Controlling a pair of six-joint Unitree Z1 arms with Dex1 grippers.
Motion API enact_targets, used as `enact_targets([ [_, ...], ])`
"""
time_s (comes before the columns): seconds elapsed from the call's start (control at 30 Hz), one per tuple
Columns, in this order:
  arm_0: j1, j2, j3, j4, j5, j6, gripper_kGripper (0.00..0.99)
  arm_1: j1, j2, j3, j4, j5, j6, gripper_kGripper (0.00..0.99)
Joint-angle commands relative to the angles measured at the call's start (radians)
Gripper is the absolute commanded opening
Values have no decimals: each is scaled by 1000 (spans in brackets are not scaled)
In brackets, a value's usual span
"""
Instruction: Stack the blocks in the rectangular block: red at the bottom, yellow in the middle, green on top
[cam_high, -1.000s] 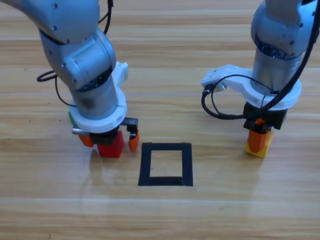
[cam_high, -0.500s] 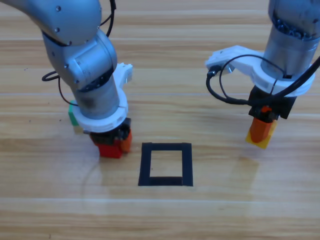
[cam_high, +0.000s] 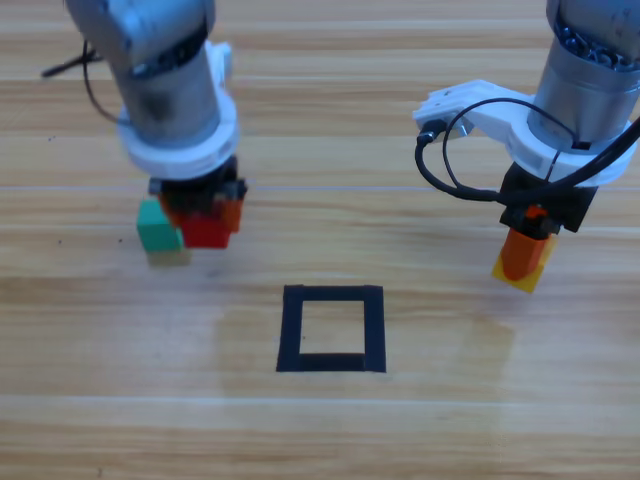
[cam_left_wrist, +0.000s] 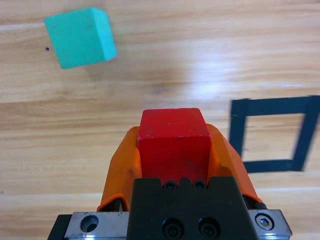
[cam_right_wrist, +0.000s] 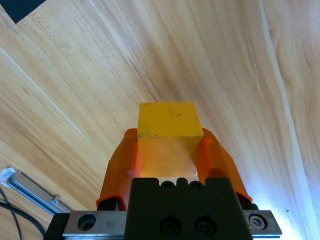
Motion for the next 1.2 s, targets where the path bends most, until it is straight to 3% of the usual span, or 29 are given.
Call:
enact_targets([
  [0.03,-138,41,-116,93,-26,-54,0,-33,-16,32,5,19,10,0],
  [0.2,-228,190,-279,202,-41,-140,0,-34,-25,39,-2,19,13,0],
  [0.37,-271,219,-328,210,-59,-212,0,-44,-36,43,-9,23,19,0],
  [1.2,-224,319,-351,184,-92,-257,0,-84,-55,97,-74,57,47,0],
])
